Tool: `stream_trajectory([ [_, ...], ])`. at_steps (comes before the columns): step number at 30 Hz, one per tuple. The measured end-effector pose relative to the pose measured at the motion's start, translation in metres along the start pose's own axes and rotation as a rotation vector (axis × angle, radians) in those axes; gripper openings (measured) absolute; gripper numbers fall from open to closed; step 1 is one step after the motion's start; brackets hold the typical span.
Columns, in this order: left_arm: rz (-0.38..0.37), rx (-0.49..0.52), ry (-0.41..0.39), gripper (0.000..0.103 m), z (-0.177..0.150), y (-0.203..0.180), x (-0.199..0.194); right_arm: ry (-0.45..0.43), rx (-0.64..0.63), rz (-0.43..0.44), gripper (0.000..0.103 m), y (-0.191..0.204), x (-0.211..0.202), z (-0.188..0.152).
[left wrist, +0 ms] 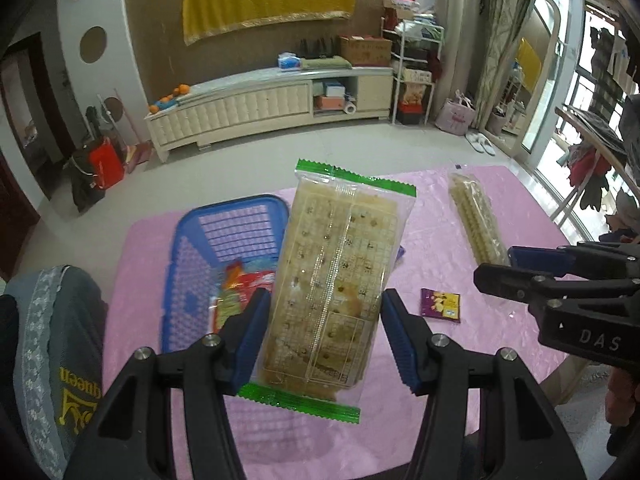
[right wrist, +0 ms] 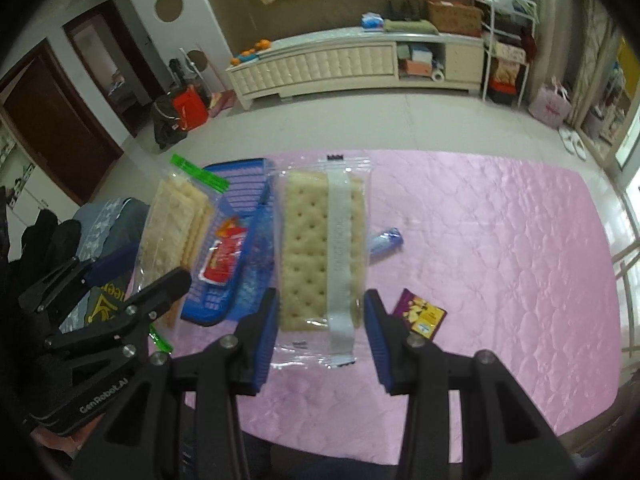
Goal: Organize snacks
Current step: 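Lift both cracker packs and carry them over the blue basket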
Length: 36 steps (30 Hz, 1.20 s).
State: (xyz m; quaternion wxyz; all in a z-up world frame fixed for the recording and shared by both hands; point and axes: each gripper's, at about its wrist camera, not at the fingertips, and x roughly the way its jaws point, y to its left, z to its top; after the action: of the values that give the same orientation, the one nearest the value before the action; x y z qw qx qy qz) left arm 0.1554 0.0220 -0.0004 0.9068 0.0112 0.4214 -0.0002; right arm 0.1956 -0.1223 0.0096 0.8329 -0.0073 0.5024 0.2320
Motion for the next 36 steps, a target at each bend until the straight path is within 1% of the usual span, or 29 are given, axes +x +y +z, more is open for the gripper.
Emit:
stream_trajectory([
  [6, 0.015, -0.054, -0.025, 0.054, -0.011, 0.044, -0.028, 0.0, -0.064, 0.009, 0.047, 0.045, 0.004, 0.004],
  [10, 0.03, -0.072, -0.032, 0.054, -0.014, 0.068, -0.035, 0.021, -0.101, 0.026, 0.047, 0.072, 0.024, 0.009],
  [13, 0.04, -0.09, -0.027, 0.054, -0.014, 0.088, -0.033, 0.053, -0.13, 0.03, 0.047, 0.09, 0.045, 0.014],
  [16, 0.043, -0.115, -0.007, 0.054, -0.017, 0.104, -0.023, 0.075, -0.153, 0.037, 0.047, 0.105, 0.065, 0.02],
  [22, 0.038, -0.152, 0.068, 0.054, -0.022, 0.126, 0.02, 0.125, -0.177, 0.041, 0.047, 0.121, 0.104, 0.026],
  [27, 0.001, -0.199, 0.133, 0.054, -0.031, 0.133, 0.058, 0.16, -0.166, 0.034, 0.047, 0.12, 0.134, 0.025],
  [30, -0.002, -0.204, 0.163, 0.054, -0.036, 0.133, 0.081, 0.176, -0.157, 0.036, 0.047, 0.118, 0.15, 0.023],
  [32, 0.008, -0.19, 0.169, 0.054, -0.036, 0.131, 0.092, 0.185, -0.158, 0.036, 0.047, 0.115, 0.157, 0.022],
  [36, -0.016, -0.217, 0.179, 0.054, -0.035, 0.132, 0.106, 0.197, -0.159, 0.033, 0.047, 0.113, 0.164, 0.022],
])
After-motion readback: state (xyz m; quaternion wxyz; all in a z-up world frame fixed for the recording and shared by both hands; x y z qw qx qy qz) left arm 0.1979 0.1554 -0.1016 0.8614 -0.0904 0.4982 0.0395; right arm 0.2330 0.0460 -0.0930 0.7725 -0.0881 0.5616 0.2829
